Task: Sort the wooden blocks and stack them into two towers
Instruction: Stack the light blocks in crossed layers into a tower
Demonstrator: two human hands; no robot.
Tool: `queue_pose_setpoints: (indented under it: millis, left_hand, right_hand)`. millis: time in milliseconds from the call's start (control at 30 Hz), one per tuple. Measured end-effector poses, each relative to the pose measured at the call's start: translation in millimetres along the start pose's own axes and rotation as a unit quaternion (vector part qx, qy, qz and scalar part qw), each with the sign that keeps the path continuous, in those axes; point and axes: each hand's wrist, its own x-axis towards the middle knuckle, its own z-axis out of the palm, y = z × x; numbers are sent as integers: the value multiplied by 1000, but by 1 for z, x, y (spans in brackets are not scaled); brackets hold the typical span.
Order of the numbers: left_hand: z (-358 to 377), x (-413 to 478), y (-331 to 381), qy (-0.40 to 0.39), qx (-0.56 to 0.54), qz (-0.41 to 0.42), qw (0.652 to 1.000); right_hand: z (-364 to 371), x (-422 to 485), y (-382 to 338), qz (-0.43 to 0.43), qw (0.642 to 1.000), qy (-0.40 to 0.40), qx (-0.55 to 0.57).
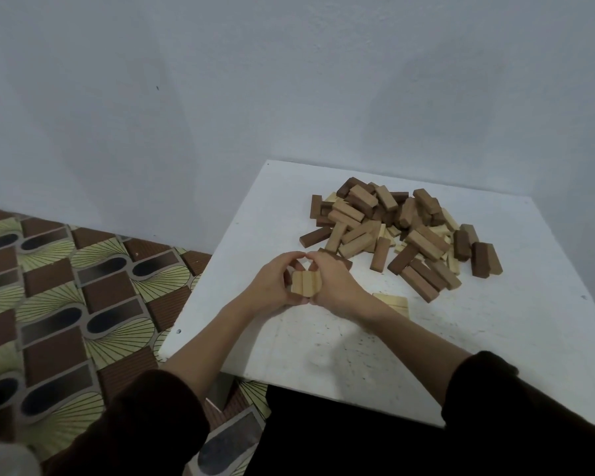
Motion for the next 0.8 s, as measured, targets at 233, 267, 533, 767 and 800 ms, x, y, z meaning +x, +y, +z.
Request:
queue_pose_setpoints:
  millis: [233, 267, 533, 767, 800]
  left_hand:
    - [-3, 1, 16, 24, 3, 18, 1000]
    - [-3, 2, 23, 26, -9, 25, 999]
    - [28, 9, 85, -16, -69, 93, 993]
    - [62, 4, 96, -69, -32, 95, 992]
    - [64, 3, 95, -73, -31, 91, 993]
  right_hand:
    - [-21, -6, -1, -48, 999, 11, -8]
    - [-29, -9, 1, -56, 998, 16, -1]
    - [-96, -64, 15, -75, 997, 35, 6]
    - [-97, -99, 51, -45, 998, 42, -26]
    - [-96, -100, 53, -42, 998, 38, -15]
